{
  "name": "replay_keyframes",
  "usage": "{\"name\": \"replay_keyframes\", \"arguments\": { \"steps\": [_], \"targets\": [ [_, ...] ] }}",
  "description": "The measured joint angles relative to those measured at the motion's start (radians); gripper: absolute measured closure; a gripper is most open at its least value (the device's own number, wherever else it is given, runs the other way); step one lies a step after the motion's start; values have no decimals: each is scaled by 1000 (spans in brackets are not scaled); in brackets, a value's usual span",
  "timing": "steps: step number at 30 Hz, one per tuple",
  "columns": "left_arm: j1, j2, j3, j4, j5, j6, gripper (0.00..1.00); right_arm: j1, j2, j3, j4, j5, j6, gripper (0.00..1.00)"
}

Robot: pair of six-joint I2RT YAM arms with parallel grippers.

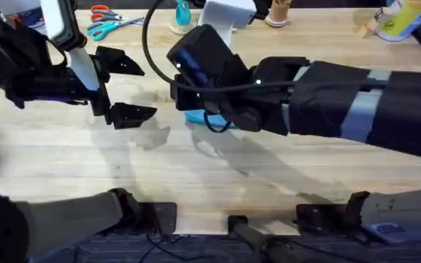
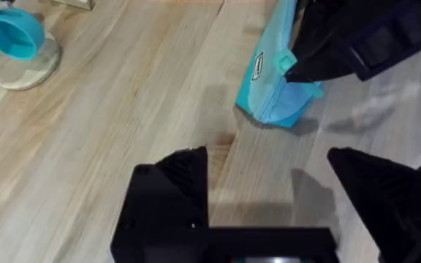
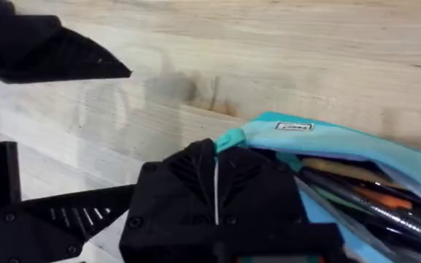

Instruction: Unzip the bag, pick up the pens from the table one at a time and place them inside, then zip the bag closed.

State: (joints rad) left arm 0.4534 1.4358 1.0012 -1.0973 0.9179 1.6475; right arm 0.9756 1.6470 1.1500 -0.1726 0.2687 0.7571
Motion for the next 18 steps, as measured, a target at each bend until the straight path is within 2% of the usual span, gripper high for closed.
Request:
{"name": "replay_keyframes", "arguments": {
  "steps": [4, 13, 18],
  "targets": [
    [0, 62, 0, 0, 41, 8, 6, 0, 0, 0, 0, 0, -5, 971],
    [-1, 203, 0, -6, 177, 129, 6, 0, 0, 0, 0, 0, -7, 971],
    [-39, 260, 0, -5, 215, 192, 6, 0, 0, 0, 0, 0, -8, 971]
  ]
}}
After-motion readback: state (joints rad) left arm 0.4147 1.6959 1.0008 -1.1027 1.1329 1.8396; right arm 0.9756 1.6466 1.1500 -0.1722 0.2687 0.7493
